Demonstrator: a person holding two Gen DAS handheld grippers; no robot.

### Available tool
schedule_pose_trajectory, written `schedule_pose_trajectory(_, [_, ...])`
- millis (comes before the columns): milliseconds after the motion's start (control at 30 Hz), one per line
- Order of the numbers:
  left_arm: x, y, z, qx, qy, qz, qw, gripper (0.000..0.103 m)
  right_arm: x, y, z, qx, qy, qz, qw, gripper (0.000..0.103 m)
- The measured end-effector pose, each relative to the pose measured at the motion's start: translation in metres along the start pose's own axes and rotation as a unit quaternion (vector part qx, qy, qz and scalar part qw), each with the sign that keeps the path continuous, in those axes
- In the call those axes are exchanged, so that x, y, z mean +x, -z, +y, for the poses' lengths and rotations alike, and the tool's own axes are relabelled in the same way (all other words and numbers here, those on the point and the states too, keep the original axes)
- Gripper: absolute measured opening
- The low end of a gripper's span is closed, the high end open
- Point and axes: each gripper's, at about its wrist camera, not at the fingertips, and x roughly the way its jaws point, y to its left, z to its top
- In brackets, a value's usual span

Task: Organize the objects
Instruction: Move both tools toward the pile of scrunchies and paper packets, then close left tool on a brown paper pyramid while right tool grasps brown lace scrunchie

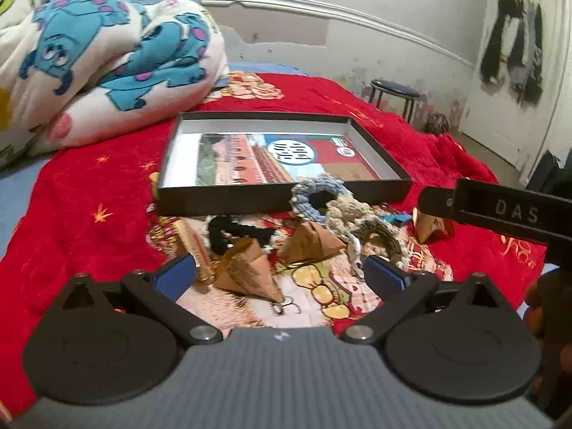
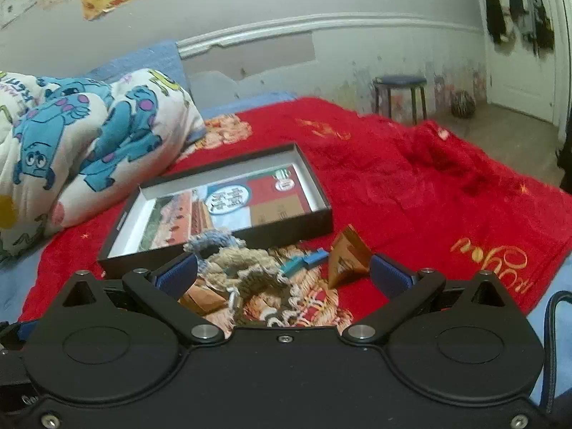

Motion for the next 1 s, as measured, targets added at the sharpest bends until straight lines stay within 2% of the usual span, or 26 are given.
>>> schedule_pose_trajectory(100, [0.008,-0.002,-0.009,0.025,-0.002,0.001,0.9997,0.103,0.005,0.001,-0.005,0.01,-0.004,0.009,1.0,0.102])
schedule_pose_trajectory(167, [0.016,-0.001,-0.012,0.036,-0.019,0.009,0.9991,0.103,0.009,0.001,-0.005,0.012,-0.008,0.017,1.0,0.101])
schedule_pose_trajectory(300, [0.023,0.001,-0.008,0.033,-0.028,0.013,0.999,0.103,0.021,0.005,-0.005,0.015,0.006,0.037,0.999,0.095])
schedule_pose_trajectory(400, [0.031,0.001,-0.003,0.022,-0.027,0.022,0.9991,0.099,0.032,0.007,-0.003,0.02,0.004,0.051,0.999,0.09])
schedule_pose_trajectory(600, [0.049,0.002,0.0,0.02,-0.022,0.044,0.9986,0.079,0.057,0.015,0.003,0.034,-0.017,0.079,0.996,0.085])
schedule_pose_trajectory(700, [0.056,0.004,-0.001,0.029,-0.038,0.05,0.9976,0.078,0.07,0.019,0.005,0.039,-0.019,0.091,0.995,0.082])
schedule_pose_trajectory(900, [0.068,0.007,0.007,0.008,-0.043,0.078,0.996,0.079,0.092,0.026,0.01,0.037,-0.016,0.106,0.994,0.082])
schedule_pose_trajectory(1000, [0.071,0.008,0.007,0.013,-0.045,0.076,0.996,0.077,0.099,0.028,0.015,0.026,-0.013,0.108,0.994,0.082])
